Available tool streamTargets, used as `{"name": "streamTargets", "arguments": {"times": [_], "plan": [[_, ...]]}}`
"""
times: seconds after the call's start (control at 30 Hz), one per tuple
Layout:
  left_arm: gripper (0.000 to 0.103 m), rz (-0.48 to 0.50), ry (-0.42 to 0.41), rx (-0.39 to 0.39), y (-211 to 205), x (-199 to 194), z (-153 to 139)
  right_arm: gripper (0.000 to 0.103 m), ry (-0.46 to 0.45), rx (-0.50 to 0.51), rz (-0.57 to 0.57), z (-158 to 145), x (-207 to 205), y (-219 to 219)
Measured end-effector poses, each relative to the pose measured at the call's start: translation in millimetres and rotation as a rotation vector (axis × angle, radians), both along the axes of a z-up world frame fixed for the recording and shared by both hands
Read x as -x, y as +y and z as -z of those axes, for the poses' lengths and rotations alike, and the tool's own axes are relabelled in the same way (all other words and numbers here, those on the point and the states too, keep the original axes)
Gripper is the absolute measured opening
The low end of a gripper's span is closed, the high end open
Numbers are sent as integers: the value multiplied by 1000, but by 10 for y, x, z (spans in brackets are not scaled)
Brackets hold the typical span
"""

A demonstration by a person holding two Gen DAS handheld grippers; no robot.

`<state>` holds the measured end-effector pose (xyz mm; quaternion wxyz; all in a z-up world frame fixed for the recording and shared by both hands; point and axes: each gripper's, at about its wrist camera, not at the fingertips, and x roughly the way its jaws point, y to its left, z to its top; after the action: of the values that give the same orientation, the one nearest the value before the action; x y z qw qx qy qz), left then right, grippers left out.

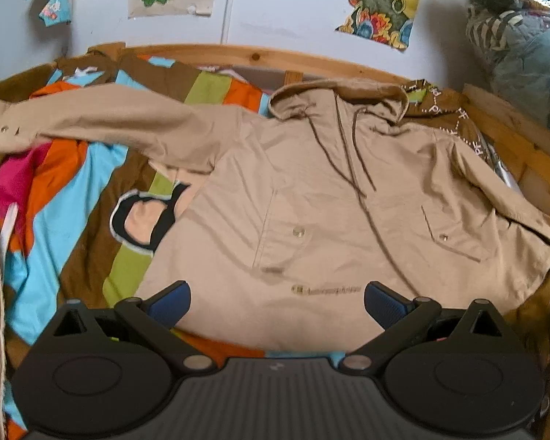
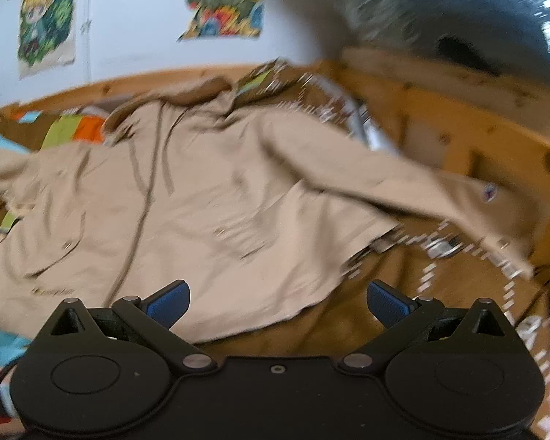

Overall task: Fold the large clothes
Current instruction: 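Grasp the beige jacket's sleeve cuff with the right tool and lift it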

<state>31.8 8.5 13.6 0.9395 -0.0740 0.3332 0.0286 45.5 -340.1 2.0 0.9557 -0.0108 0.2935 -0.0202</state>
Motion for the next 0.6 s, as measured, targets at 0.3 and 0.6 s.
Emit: {"name": "streamTargets", "arguments": {"times": [0.3, 0.6], "plan": [[102, 109, 9, -73, -361, -495, -144, 100, 6, -138, 153, -216, -430, -590], [102, 254, -2, -67, -671, -979, -205, 93, 27, -225, 205, -290, -844, -733]]}}
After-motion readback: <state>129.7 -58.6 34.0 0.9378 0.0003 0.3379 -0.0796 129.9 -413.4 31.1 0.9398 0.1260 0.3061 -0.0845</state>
